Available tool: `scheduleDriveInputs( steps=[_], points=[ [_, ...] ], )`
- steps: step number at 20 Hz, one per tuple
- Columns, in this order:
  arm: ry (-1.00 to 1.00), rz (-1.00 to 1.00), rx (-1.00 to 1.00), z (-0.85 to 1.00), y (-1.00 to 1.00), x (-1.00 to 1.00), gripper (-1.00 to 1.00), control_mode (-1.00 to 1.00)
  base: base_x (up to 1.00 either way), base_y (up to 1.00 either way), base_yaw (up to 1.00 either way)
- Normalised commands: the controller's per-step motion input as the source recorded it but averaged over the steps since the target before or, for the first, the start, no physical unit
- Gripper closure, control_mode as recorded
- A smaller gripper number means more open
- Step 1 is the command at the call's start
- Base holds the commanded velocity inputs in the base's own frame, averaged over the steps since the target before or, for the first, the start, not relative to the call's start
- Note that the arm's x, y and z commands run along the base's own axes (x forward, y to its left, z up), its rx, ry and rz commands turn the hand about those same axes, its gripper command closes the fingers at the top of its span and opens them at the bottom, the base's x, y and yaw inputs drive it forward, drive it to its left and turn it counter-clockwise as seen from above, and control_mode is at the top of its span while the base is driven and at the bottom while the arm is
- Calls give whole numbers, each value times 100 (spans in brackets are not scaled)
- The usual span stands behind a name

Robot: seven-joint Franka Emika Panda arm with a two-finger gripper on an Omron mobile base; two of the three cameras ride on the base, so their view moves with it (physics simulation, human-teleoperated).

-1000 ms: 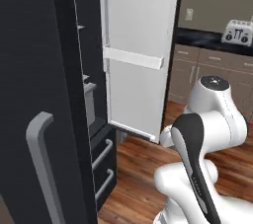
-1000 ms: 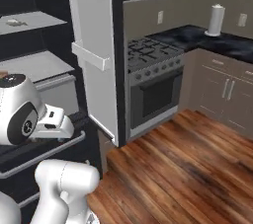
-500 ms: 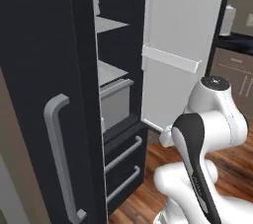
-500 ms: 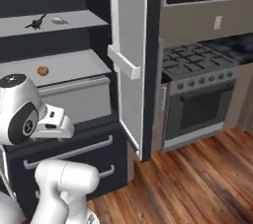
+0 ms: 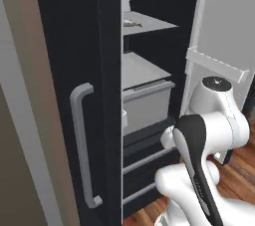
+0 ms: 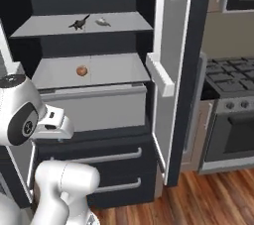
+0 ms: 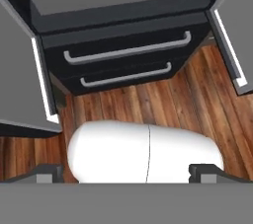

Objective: Gather the onion and garlic from the fridge and place them on a tray on the dining counter. Then gather the fishs from the fridge and place them on the other tray.

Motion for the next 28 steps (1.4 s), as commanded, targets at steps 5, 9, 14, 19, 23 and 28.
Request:
scheduleDriveInputs(
  steps=[5,9,14,19,23,28],
  points=[
    [0,0,0,0,0,0,-100,100,49,-27,43],
    [0,0,0,0,0,0,-100,100,34,-31,38],
    [0,0,0,0,0,0,-100,100,29,-31,30],
    [0,0,0,0,0,0,-100,100,32,-21,12],
    [0,0,0,0,0,0,-100,100,35,-28,0],
    [0,0,0,0,0,0,-100,100,23,-32,-5]
  ],
)
